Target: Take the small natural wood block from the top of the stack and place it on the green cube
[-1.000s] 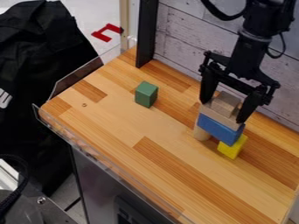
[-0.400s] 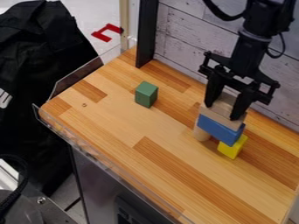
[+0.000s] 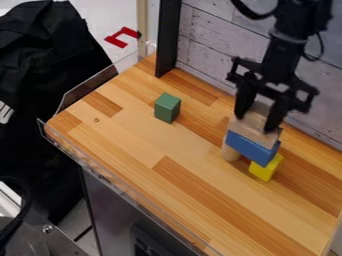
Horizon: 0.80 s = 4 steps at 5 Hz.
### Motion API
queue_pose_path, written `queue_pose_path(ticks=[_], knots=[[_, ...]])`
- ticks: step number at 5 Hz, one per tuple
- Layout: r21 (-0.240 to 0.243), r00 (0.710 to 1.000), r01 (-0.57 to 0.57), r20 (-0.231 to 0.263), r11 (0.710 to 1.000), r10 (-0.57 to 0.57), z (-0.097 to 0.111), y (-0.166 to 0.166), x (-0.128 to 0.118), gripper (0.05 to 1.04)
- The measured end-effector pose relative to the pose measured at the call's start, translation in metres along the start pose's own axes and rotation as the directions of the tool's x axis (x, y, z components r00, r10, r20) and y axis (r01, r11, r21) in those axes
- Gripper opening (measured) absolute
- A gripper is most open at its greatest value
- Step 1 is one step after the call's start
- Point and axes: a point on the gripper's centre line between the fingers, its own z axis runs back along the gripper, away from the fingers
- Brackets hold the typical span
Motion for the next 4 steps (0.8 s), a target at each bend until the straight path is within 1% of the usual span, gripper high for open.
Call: queue_pose_path(ticks=[1,2,3,4], knots=[[-0.015,0.997,-0.072,0.018,0.997,0.072,0.013,0.028,0.002,0.561],[-0.03,0.989,-0.15,0.005,0.988,0.15,0.014,0.064,0.004,0.561],[-0.023,0.981,-0.191,0.012,0.981,0.191,0.013,0.091,0.006,0.561],[-0.029,0.989,-0.144,-0.032,0.989,0.143,-0.016,0.109,0.015,0.561]])
